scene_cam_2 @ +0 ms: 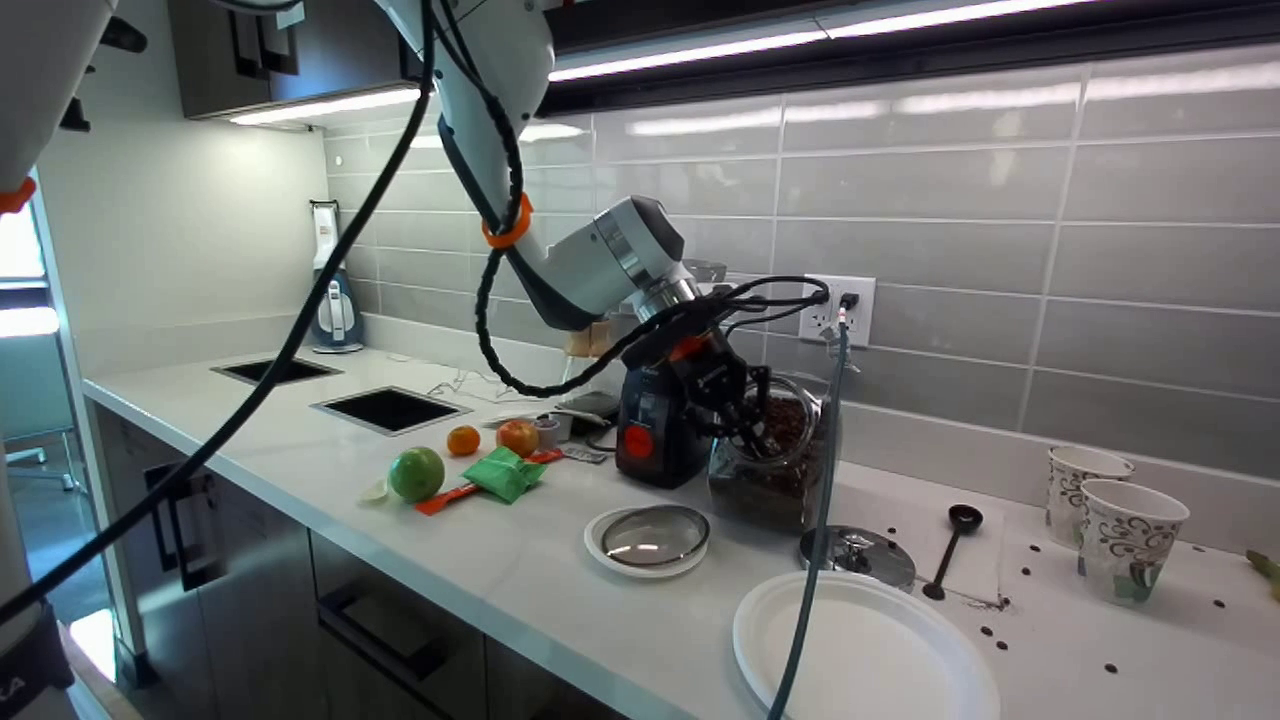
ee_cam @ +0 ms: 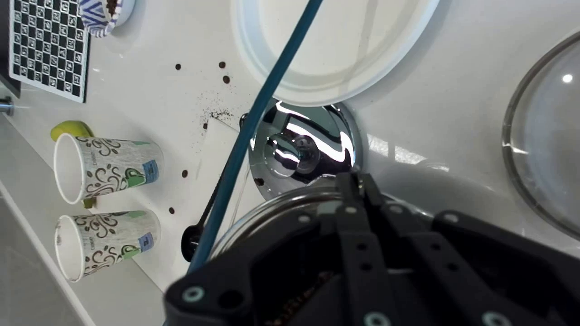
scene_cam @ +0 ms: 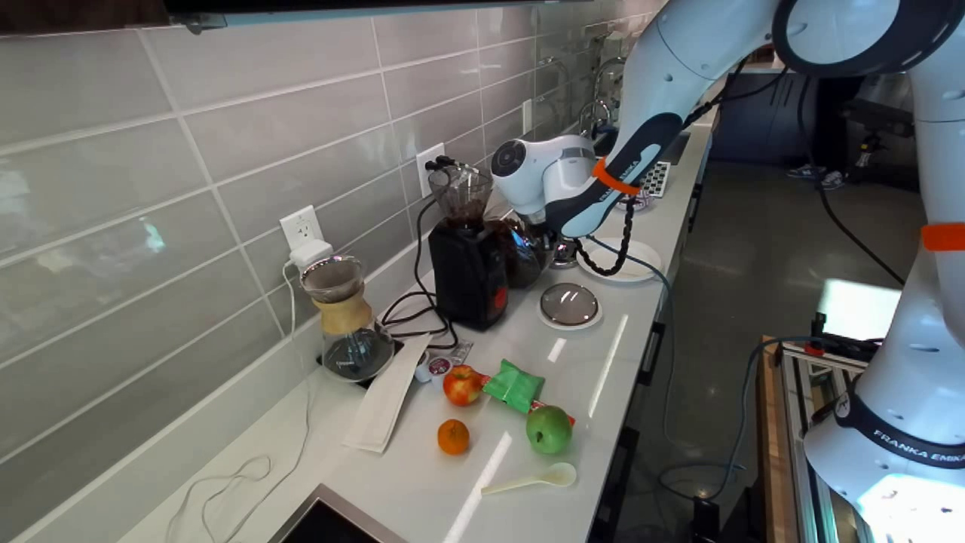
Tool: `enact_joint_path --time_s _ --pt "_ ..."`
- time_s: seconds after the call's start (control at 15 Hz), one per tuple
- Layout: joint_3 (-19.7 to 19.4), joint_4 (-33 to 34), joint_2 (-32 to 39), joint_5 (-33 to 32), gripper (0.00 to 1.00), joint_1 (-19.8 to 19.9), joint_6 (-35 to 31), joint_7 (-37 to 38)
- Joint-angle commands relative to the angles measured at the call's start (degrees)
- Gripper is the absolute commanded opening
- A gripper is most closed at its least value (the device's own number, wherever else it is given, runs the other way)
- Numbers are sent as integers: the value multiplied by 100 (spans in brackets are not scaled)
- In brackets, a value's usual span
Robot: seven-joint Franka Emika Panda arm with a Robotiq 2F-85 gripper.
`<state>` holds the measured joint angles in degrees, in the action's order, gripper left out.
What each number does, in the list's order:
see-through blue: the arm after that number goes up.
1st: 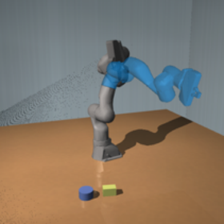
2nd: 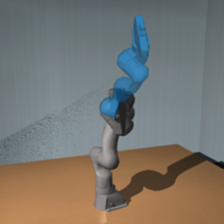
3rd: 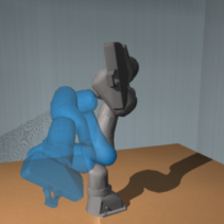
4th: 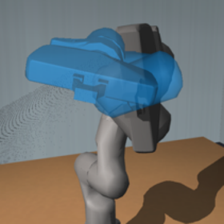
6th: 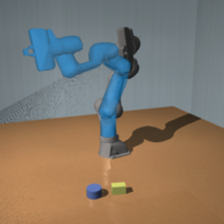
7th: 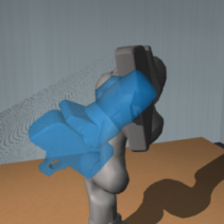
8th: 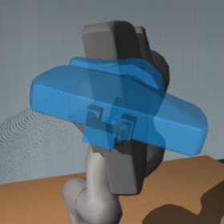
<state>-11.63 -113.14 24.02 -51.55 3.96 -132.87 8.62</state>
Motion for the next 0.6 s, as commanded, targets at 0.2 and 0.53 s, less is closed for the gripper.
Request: enact_joint_path --time_s 0.2,0.53 --pt "62 -57 531 -448 1 -97 66 1136" --pt "154 58 762 -814 1 -209 601 1549"
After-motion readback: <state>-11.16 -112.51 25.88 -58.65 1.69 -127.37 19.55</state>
